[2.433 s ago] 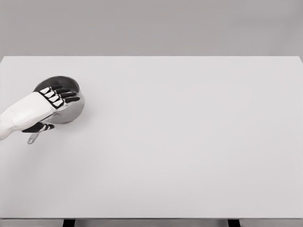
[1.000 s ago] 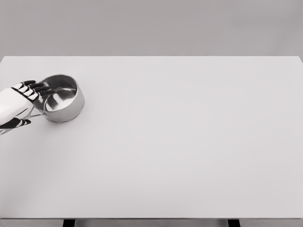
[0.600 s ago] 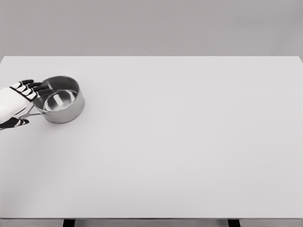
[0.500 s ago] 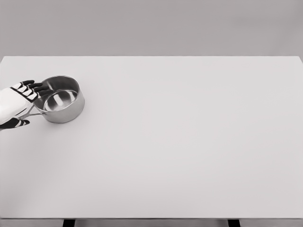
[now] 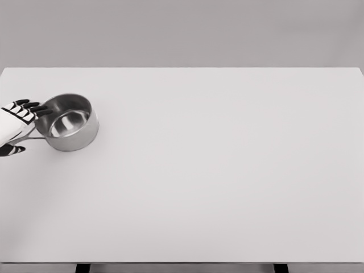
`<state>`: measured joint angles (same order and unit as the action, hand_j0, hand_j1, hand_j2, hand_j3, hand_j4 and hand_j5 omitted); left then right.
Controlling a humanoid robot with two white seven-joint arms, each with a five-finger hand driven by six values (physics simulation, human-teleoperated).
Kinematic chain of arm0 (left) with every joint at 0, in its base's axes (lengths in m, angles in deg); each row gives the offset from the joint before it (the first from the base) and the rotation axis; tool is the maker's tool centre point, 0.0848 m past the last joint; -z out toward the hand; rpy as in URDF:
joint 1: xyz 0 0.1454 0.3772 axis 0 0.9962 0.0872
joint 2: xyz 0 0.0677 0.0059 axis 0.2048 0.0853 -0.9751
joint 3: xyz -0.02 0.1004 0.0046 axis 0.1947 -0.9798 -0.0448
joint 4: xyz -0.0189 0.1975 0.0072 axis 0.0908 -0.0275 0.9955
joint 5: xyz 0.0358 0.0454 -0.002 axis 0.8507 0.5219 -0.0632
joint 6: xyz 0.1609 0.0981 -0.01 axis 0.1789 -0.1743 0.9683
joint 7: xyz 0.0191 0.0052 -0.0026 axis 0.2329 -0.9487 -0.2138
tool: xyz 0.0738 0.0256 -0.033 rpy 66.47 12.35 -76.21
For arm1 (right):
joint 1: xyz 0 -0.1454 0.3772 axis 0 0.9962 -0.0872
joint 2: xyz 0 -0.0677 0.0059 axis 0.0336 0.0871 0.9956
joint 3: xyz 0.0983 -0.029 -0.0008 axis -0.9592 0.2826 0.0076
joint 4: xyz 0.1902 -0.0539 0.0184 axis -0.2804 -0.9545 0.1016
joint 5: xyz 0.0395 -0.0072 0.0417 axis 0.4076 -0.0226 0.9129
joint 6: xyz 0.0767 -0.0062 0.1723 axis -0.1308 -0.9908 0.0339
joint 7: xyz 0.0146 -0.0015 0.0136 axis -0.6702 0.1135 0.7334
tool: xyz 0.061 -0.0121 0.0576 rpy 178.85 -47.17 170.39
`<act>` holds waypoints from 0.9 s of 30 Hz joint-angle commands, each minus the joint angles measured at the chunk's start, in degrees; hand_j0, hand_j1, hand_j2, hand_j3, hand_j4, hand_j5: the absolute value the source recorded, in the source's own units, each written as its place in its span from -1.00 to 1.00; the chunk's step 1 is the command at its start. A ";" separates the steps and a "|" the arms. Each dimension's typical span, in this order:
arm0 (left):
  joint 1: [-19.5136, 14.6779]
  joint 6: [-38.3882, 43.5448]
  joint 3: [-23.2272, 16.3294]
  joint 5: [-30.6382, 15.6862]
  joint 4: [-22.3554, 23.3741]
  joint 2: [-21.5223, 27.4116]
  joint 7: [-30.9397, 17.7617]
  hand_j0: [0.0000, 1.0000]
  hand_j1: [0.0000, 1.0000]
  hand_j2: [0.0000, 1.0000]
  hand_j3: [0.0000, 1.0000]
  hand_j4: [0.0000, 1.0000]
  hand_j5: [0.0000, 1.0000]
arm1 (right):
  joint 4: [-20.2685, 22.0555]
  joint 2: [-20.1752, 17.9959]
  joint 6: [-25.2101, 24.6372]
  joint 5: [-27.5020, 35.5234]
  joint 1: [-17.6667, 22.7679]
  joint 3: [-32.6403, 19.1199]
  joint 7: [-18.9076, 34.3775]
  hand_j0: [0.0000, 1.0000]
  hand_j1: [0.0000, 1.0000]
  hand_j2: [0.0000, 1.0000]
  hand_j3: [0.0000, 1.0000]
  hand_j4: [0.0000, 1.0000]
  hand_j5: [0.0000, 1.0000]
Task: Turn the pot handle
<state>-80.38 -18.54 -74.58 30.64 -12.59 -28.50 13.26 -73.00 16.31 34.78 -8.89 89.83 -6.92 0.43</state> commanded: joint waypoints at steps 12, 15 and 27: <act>-1.85 0.01 1.86 -0.07 4.67 0.33 0.12 1.00 1.00 1.00 1.00 1.00 1.00 | 0.00 0.00 0.00 0.03 0.00 0.02 0.06 1.00 1.00 1.00 1.00 1.00 1.00; -2.29 0.01 1.86 0.02 5.11 0.33 0.03 1.00 1.00 1.00 1.00 1.00 1.00 | 0.00 0.00 0.00 0.03 0.00 0.02 -0.03 1.00 1.00 1.00 1.00 1.00 1.00; -5.10 0.01 1.60 1.95 8.45 -0.37 0.12 1.00 1.00 1.00 1.00 1.00 1.00 | 0.00 0.00 0.00 0.03 0.00 0.02 0.06 1.00 1.00 1.00 1.00 1.00 1.00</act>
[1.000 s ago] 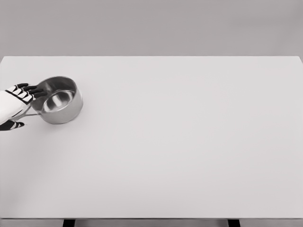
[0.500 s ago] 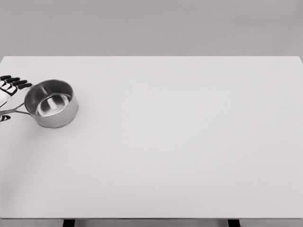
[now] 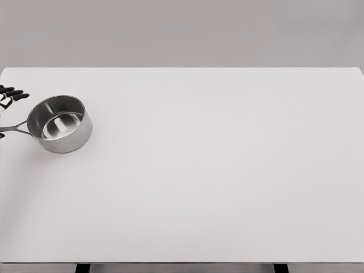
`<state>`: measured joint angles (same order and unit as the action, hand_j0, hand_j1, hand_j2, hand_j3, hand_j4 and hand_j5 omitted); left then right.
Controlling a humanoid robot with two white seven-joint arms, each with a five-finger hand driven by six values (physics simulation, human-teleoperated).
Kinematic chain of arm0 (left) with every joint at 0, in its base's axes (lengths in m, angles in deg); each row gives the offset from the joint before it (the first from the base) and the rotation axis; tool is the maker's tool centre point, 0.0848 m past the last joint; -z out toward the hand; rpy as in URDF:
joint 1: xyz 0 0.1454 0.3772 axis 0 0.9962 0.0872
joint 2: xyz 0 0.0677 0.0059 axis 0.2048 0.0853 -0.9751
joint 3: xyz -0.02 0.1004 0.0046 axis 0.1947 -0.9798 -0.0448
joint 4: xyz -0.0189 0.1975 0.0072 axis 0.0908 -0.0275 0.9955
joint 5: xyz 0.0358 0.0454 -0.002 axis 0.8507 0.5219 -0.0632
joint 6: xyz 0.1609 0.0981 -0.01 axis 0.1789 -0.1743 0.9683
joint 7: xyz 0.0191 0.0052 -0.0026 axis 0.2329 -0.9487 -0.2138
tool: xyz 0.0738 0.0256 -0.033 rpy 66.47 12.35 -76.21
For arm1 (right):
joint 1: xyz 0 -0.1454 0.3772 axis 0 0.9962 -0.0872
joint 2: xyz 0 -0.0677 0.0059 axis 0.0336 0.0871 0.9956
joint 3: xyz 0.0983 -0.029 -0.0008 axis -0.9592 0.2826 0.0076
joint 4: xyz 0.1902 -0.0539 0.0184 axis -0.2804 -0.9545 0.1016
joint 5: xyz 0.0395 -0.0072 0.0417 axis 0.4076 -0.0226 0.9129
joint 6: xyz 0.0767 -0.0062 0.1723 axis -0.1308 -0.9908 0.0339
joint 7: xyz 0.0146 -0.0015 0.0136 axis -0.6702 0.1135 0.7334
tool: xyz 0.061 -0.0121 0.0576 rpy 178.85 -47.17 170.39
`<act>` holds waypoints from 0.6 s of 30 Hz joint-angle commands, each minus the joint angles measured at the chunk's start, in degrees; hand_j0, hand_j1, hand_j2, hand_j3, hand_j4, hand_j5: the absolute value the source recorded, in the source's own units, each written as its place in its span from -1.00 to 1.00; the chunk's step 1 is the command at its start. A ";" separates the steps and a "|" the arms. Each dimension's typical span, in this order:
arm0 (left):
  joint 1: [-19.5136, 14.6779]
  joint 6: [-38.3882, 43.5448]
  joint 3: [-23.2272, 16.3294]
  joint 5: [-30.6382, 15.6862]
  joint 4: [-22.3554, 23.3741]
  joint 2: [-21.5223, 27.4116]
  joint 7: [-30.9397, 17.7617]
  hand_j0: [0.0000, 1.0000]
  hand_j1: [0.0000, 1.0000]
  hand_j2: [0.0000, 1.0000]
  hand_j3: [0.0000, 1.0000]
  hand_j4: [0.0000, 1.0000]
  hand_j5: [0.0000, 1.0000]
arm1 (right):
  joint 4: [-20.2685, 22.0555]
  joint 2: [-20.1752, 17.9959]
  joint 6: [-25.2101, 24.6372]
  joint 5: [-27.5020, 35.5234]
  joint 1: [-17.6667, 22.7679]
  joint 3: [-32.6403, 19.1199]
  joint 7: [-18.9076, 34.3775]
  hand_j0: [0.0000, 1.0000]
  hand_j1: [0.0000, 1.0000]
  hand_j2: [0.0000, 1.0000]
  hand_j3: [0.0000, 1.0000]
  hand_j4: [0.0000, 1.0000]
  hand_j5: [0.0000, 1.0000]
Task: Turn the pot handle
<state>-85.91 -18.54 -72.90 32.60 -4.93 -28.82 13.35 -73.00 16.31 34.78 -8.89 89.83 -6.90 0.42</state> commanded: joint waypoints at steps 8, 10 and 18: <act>-2.55 0.01 -0.53 2.63 2.20 -1.28 -0.05 1.00 1.00 1.00 1.00 1.00 1.00 | 0.00 0.00 0.01 0.03 0.00 0.00 -0.02 1.00 1.00 1.00 1.00 1.00 1.00; -3.25 0.01 -0.53 2.99 2.55 -1.63 -0.05 1.00 1.00 1.00 1.00 1.00 1.00 | 0.00 0.00 0.01 0.03 0.00 -0.09 -0.02 1.00 1.00 1.00 1.00 1.00 1.00; -5.89 0.01 -0.61 5.18 4.04 -2.86 -0.05 1.00 1.00 1.00 1.00 1.00 1.00 | 0.00 0.00 0.01 0.03 0.00 0.00 -0.02 1.00 1.00 1.00 1.00 1.00 1.00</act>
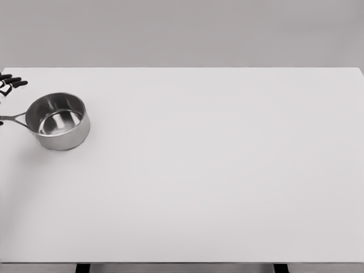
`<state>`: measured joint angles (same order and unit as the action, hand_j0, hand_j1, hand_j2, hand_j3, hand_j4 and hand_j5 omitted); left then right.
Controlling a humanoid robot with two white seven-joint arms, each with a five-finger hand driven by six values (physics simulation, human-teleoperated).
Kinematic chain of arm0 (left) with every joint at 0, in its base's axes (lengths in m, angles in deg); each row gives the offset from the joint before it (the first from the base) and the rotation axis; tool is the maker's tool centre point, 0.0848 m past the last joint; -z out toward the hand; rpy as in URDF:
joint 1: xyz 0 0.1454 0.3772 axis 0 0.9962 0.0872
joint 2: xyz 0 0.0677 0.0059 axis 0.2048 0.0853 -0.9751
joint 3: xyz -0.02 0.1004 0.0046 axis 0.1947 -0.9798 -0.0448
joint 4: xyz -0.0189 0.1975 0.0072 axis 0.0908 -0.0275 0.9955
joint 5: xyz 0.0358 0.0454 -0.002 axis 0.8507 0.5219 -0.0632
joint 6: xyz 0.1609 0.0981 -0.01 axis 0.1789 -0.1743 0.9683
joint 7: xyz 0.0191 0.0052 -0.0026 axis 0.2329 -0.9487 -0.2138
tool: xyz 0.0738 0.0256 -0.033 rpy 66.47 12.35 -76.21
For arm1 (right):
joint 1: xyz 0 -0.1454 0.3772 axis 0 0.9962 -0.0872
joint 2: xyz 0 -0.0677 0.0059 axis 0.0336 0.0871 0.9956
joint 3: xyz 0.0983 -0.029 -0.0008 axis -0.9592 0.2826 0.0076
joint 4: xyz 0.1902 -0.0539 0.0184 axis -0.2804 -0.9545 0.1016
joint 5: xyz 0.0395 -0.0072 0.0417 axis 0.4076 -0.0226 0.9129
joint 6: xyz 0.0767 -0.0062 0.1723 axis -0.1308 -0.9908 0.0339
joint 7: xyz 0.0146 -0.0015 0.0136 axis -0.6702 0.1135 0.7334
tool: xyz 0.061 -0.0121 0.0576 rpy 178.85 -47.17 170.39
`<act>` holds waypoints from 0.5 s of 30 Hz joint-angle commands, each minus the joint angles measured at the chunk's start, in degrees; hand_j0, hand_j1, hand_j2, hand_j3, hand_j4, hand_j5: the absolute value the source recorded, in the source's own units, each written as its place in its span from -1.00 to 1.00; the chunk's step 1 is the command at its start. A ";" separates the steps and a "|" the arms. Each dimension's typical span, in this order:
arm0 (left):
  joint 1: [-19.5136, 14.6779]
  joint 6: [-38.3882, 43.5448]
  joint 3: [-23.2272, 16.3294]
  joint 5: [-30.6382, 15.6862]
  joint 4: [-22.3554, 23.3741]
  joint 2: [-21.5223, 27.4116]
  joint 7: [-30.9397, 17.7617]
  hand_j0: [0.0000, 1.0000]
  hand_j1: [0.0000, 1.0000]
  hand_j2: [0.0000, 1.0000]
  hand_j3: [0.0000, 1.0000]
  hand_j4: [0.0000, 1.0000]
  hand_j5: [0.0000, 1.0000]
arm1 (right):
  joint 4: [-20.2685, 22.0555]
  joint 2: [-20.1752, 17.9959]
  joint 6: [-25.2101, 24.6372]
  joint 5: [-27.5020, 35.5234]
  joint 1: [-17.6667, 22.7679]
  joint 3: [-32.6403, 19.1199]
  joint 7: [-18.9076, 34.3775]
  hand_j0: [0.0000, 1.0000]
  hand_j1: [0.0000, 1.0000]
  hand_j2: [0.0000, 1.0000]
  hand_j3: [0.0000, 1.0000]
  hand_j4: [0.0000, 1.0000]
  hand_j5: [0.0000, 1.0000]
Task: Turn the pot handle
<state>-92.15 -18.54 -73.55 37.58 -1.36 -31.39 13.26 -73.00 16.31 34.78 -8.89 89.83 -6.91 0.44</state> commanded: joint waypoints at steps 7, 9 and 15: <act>-0.79 0.01 -0.05 0.90 0.55 -0.73 -0.06 1.00 1.00 1.00 1.00 1.00 1.00 | 0.00 0.00 0.00 0.03 0.00 0.01 -0.04 1.00 1.00 1.00 1.00 1.00 1.00; -0.97 0.01 -0.14 0.90 0.55 -0.81 -0.06 1.00 1.00 1.00 1.00 1.00 1.00 | 0.00 0.00 0.00 0.03 0.00 0.01 -0.04 1.00 1.00 1.00 1.00 1.00 1.00; -3.16 0.01 -2.07 0.90 0.55 -1.17 -0.14 1.00 1.00 1.00 1.00 1.00 1.00 | 0.00 0.00 0.00 0.03 0.00 0.01 -0.03 1.00 1.00 1.00 1.00 1.00 1.00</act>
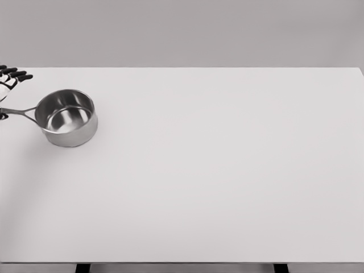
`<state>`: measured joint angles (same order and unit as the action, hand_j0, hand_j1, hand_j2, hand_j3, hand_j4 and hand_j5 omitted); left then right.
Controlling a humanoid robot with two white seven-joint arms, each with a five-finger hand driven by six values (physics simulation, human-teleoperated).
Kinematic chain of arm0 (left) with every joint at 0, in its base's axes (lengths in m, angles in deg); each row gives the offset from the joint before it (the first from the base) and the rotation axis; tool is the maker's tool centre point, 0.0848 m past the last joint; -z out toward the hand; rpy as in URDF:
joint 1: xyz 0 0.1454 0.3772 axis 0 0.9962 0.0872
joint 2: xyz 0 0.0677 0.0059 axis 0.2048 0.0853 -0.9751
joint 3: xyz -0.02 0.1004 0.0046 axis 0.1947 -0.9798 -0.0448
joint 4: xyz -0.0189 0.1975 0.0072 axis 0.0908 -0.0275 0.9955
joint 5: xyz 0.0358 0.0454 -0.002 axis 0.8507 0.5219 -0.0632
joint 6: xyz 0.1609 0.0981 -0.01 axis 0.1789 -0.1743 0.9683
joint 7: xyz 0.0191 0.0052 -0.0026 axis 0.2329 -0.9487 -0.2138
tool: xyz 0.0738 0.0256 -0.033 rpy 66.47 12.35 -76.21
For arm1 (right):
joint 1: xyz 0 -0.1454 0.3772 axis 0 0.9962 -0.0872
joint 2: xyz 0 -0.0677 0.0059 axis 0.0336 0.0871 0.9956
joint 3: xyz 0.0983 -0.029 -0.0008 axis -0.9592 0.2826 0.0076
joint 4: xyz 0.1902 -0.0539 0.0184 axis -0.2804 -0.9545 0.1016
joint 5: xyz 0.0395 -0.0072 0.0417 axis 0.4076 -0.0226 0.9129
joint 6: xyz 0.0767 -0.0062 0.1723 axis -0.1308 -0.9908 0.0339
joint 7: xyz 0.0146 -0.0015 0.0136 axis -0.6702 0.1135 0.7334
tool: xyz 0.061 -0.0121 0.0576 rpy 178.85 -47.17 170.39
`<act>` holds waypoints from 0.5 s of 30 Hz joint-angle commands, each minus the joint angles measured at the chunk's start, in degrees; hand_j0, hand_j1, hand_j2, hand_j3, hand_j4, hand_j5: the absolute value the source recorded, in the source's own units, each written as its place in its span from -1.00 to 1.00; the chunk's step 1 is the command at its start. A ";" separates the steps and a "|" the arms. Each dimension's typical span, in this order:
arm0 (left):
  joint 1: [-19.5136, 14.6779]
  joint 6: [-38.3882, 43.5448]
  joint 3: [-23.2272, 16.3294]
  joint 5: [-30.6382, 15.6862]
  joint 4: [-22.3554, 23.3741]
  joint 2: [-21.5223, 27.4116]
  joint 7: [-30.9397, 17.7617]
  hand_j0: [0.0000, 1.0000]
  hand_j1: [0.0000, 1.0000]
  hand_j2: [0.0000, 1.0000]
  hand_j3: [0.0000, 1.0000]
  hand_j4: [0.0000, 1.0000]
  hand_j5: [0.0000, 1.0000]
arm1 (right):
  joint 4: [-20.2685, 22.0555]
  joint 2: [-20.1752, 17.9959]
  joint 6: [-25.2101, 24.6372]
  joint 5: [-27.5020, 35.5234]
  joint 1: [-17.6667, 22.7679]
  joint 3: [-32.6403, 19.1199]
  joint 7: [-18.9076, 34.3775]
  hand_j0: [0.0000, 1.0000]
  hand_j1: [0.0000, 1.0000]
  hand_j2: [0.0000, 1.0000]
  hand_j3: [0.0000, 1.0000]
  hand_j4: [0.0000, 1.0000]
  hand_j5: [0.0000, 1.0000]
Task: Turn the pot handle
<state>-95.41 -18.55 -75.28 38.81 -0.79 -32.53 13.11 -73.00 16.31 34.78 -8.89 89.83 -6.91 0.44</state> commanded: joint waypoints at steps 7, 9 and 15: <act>-0.44 0.01 -0.43 -0.33 -0.01 -0.03 0.01 1.00 1.00 1.00 1.00 1.00 1.00 | 0.00 0.00 0.00 0.03 0.00 0.00 0.05 1.00 1.00 1.00 1.00 1.00 1.00; -0.44 0.01 -0.43 -0.33 -0.01 -0.03 0.01 1.00 1.00 1.00 1.00 1.00 1.00 | 0.00 0.00 0.00 0.03 0.00 0.00 -0.03 1.00 1.00 1.00 1.00 1.00 1.00; -1.49 0.01 -1.30 -0.33 -0.01 -0.03 -0.08 1.00 1.00 1.00 1.00 1.00 1.00 | 0.00 0.00 0.00 0.03 0.00 0.00 0.05 1.00 1.00 1.00 1.00 1.00 1.00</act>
<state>-96.99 -18.55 -76.30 38.82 -0.79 -32.63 13.01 -73.00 16.31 34.78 -8.89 89.83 -6.91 0.43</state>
